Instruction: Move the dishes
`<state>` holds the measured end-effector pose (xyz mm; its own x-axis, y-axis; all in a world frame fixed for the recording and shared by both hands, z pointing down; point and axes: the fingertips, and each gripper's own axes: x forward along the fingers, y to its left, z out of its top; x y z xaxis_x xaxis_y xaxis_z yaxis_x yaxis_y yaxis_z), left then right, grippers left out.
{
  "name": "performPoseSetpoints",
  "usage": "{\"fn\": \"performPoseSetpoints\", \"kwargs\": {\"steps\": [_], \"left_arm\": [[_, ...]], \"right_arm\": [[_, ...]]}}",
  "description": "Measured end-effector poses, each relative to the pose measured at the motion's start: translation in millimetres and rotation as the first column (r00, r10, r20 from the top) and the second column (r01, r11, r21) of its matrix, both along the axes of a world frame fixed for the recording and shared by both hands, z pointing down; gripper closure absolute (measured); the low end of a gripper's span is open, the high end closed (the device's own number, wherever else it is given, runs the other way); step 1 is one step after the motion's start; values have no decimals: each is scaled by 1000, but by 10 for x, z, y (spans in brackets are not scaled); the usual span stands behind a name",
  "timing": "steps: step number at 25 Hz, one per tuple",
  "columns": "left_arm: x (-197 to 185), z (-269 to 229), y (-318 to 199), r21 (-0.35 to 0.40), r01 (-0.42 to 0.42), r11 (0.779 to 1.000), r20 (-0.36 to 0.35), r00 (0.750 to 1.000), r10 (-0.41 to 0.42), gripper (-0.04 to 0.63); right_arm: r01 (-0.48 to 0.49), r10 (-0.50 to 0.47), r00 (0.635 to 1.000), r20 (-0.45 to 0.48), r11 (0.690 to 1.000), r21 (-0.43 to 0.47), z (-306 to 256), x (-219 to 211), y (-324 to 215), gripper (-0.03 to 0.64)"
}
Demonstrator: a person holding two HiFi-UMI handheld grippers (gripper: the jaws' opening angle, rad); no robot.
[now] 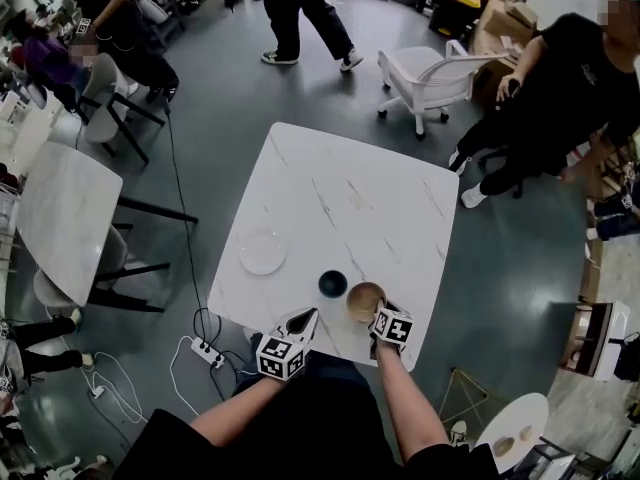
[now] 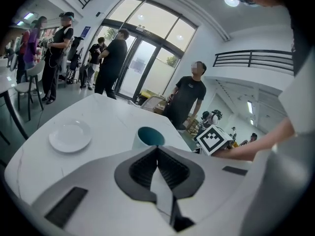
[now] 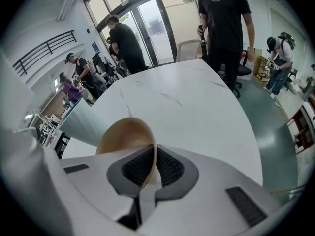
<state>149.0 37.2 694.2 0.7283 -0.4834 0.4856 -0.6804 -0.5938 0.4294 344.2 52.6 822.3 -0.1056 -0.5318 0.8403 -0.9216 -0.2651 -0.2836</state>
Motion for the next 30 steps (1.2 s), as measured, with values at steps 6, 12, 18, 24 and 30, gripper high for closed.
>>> {"fn": "performPoseSetpoints", "kwargs": {"steps": [6,12,18,24,30], "left_arm": [[-8,33,10,-14,4,1000,12,1000,-4,578],[-23,24,-5,-14,-12,1000,19,1000,12,578],[-147,2,-19,-10,-27,1000,13,1000,28,578],[-420,-56,-19,-12,-34,999,-15,999,34,578],[-1070,-134,-210,13,-41,999,-32,999,41,578]], "right_arm": [[-15,15,1000,8,1000,3,46,86,-48,591],[-21,21,1000,16,1000,21,37,122,-64,581],[-89,91,995,-34,994,71,-125,284,-10,474],[-172,182,981,-73,977,124,-523,229,199,471],[-298,301,954,11,941,158,-761,-242,454,476]]}}
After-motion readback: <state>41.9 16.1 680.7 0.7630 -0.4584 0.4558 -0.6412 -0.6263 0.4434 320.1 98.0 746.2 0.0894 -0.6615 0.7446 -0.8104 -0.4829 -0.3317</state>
